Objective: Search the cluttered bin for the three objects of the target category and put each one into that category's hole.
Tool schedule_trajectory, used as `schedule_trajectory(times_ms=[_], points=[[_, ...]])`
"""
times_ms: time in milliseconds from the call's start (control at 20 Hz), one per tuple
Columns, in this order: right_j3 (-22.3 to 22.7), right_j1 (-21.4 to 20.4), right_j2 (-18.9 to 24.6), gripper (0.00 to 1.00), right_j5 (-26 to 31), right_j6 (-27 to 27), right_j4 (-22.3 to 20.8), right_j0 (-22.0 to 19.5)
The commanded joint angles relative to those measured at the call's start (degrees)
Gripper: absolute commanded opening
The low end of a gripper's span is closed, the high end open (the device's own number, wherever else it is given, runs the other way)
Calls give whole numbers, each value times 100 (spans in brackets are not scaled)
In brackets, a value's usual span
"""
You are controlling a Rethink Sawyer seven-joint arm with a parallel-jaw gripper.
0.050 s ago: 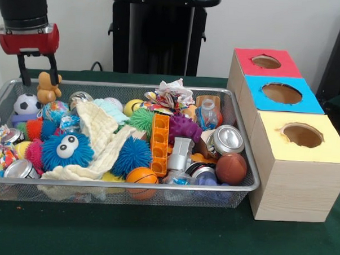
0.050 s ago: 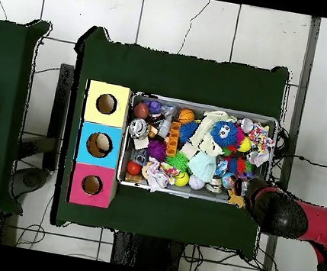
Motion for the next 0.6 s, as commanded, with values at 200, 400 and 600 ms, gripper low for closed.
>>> schedule_trajectory(times_ms=[200,400,600], points=[[169,348,237,100,126,-1514,-488,-85],[250,312,239,100,76,-1355,-524,-49],[271,356,179,100,21,-1275,-602,-12]])
